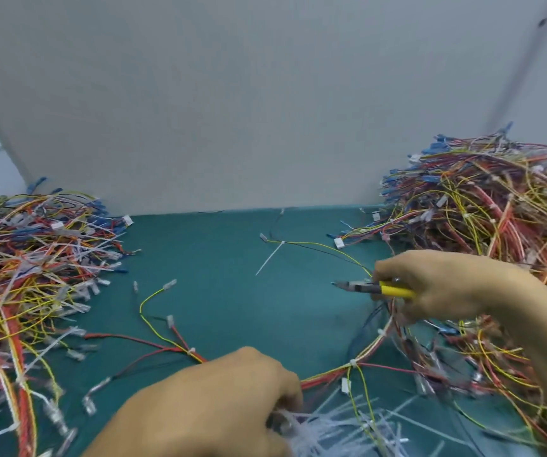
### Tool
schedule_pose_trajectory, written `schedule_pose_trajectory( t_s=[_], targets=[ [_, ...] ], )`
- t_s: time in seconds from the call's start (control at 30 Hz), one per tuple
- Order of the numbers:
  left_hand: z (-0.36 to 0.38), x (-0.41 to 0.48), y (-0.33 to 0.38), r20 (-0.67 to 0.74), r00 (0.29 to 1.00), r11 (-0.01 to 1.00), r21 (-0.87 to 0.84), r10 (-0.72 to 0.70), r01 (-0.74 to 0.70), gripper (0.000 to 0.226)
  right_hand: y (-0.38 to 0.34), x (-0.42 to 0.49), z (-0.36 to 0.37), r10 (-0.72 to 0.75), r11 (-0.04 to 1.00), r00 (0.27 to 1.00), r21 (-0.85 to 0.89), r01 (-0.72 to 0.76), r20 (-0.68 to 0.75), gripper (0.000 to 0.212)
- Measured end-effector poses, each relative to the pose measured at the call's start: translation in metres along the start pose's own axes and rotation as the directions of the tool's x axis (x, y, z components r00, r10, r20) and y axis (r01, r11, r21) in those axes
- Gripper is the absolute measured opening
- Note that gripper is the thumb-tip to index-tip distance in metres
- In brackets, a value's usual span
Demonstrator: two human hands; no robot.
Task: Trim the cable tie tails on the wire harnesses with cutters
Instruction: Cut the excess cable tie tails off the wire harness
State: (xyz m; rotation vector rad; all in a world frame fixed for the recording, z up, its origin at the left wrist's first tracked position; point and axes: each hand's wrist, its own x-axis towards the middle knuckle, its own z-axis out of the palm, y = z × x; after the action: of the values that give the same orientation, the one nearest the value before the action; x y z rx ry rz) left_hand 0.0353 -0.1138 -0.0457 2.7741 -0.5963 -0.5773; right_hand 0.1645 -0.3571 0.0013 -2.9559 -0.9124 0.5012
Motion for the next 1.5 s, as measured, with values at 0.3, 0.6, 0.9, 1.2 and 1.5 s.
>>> schedule_pose_trajectory(
  t_s=[0.3, 0.6, 0.9, 1.2, 1.5],
  targets=[
    [-0.006, 0.010, -0.021, -0.259, 0.965, 0.998, -0.053, -0.045, 0.032, 0.023, -0.024, 0.039, 0.034, 0.008, 0.991, 0.970, 0.129, 0.024, -0.241, 0.029],
    [-0.026, 0.024, -0.084, -0.456, 0.835, 0.950, -0.110, -0.308, 0.291, 0.016, -0.046, 0.057, 0.041, -0.100, 0.992, 0.995, 0.082, 0.100, -0.008, 0.029],
    [-0.063, 0.134, -0.117, -0.506, 0.818, 0.898, 0.172, -0.273, 0.406, 0.039, -0.039, 0.054, 0.039, -0.124, 0.984, 0.988, 0.139, 0.110, 0.092, 0.017],
    [-0.066, 0.179, -0.142, -0.481, 0.857, 0.793, 0.443, -0.183, 0.418, 0.022, -0.038, 0.054, 0.039, -0.123, 0.984, 0.988, 0.143, 0.108, 0.097, 0.020],
    [-0.085, 0.119, -0.109, -0.634, 0.769, 0.996, -0.034, -0.088, 0.085, 0.026, -0.039, 0.049, 0.031, -0.094, 0.990, 0.989, 0.119, 0.080, 0.111, 0.018]
  ],
)
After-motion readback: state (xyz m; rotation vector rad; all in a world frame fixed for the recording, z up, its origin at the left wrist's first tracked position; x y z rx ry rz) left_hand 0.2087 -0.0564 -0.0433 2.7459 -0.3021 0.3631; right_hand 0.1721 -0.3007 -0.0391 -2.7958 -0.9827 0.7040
